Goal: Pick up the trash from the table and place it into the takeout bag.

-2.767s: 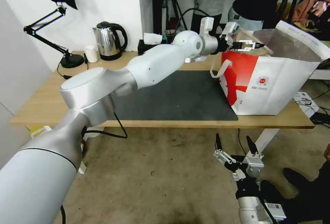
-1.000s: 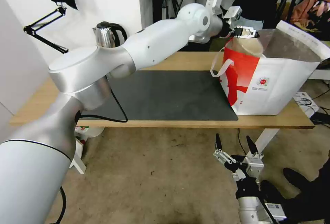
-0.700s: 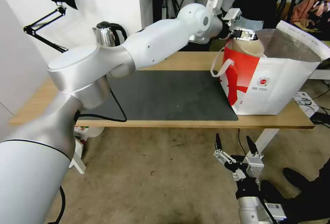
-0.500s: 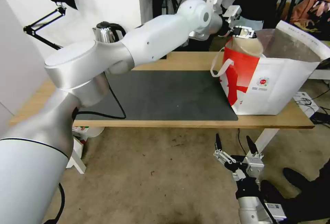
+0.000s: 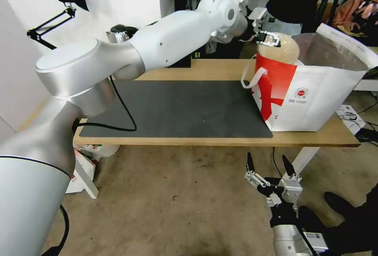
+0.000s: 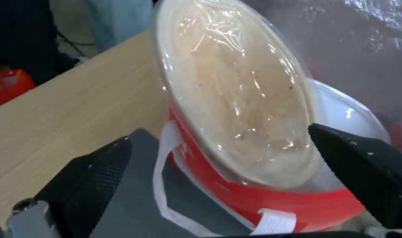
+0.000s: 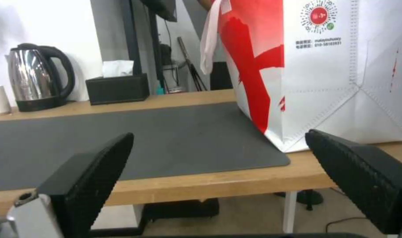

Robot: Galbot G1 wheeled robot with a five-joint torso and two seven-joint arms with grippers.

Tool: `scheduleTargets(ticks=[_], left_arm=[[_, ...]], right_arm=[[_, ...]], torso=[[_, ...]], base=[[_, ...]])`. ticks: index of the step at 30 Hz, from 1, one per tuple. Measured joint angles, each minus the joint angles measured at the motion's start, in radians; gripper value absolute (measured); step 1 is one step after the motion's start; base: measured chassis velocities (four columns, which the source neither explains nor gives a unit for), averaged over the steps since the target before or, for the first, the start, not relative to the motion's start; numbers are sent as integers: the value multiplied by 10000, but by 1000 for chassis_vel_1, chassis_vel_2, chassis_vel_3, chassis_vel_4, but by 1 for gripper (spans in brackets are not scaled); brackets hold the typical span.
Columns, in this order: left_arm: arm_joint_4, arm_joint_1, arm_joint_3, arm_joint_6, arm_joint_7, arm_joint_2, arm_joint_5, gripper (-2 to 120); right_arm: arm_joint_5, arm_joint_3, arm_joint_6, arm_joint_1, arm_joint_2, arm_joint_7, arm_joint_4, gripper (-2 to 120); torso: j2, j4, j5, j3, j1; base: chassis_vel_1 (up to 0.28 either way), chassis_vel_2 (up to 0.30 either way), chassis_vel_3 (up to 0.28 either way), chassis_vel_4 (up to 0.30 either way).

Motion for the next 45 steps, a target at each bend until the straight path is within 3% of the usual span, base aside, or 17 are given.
scheduleTargets(ticks=[22, 36, 42, 45], left_arm=[[-85, -140, 81, 1, -235, 124, -90, 100], [-578, -292, 75, -14, -434, 799, 128, 100], [-941, -303, -275, -18, -431, 1319, 312, 100], [-1347, -140, -906, -19, -515, 1761, 443, 100]], right_arm=[[0, 0, 0, 0, 0, 0, 0, 100], [0, 0, 0, 0, 0, 0, 0, 100], [0, 0, 0, 0, 0, 0, 0, 100], [0, 0, 0, 0, 0, 0, 0, 100]], torso=[[1, -1, 0, 0, -1], [0, -1, 0, 0, 0], [1, -1, -1, 0, 0], [0, -1, -1, 0, 0]], base=[[0, 0, 0, 0], [0, 0, 0, 0], [0, 0, 0, 0], [0, 0, 0, 0]])
